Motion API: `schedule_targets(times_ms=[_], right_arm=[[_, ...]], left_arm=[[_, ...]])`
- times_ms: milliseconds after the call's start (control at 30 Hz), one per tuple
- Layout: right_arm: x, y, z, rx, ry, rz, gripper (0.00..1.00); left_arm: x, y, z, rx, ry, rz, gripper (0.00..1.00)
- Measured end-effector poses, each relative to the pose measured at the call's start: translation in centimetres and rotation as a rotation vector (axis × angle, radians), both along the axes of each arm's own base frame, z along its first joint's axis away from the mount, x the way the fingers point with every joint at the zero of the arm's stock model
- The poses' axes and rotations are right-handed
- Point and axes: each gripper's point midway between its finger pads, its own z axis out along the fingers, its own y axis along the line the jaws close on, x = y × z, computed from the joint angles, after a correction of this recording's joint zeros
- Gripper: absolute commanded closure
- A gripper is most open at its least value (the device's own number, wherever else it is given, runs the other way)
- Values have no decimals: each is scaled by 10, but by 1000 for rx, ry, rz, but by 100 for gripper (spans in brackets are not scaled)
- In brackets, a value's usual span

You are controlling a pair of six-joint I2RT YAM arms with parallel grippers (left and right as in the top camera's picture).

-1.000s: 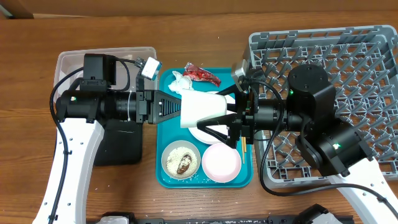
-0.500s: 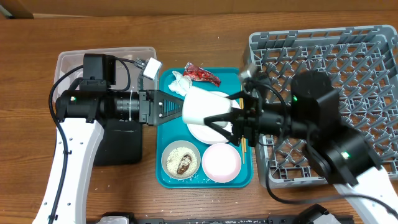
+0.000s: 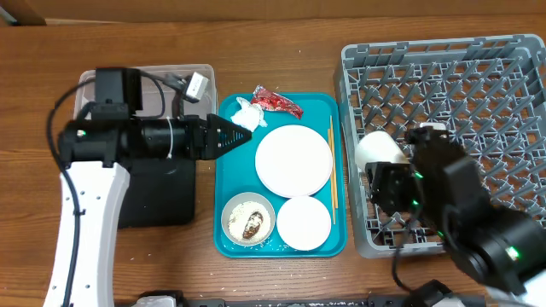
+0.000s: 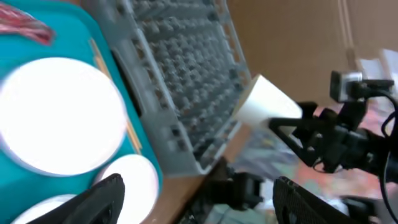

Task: Sort waste into correct bins and load items into the dishwasher
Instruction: 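Place the white cup upright in the dish rack with the right gripper, then move the right gripper to the small pink plate and grasp its rim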

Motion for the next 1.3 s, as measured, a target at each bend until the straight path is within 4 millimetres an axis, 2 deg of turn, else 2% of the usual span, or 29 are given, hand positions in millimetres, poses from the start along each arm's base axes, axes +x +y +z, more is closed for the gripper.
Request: schedule_targets(times_ms=[33, 100, 200, 300, 400, 600, 733, 767, 800, 900, 1033, 1167, 1300], right_arm=[[2, -1, -7, -19, 26, -18, 33], [7, -5, -24, -63, 96, -65, 33], [14, -11, -48, -103, 204, -141, 33], [20, -20, -63, -105, 272, -204, 32], [26, -33, -70, -82, 312, -252, 29], [35, -46, -86, 8, 416, -236, 32], [35, -41, -104, 26, 505, -180, 35], [33, -39, -109, 28, 537, -164, 32], [31, -38, -114, 25, 565, -155, 24], [32, -38, -124, 11, 609, -160, 20], [43, -39, -127, 8, 575, -173, 15], [50, -37, -118, 23, 516, -165, 15], [48, -17, -80, 72, 367, -35, 17]], left_arm=[[1, 2, 3, 21, -7, 11, 16], [1, 15, 22, 133, -57, 81, 12], [-9, 37, 50, 277, -138, 190, 6], [-24, 54, 70, 374, -214, 277, 2], [-38, 65, 82, 429, -271, 335, 0], [-40, 75, 83, 476, -284, 376, 0], [-35, 77, 78, 489, -266, 379, 0], [-34, 77, 77, 490, -262, 378, 0], [-33, 77, 77, 491, -259, 377, 0], [-33, 77, 74, 493, -245, 373, 0], [-37, 77, 69, 498, -217, 366, 0], [-37, 77, 68, 499, -211, 364, 0], [-38, 76, 69, 493, -212, 360, 0]])
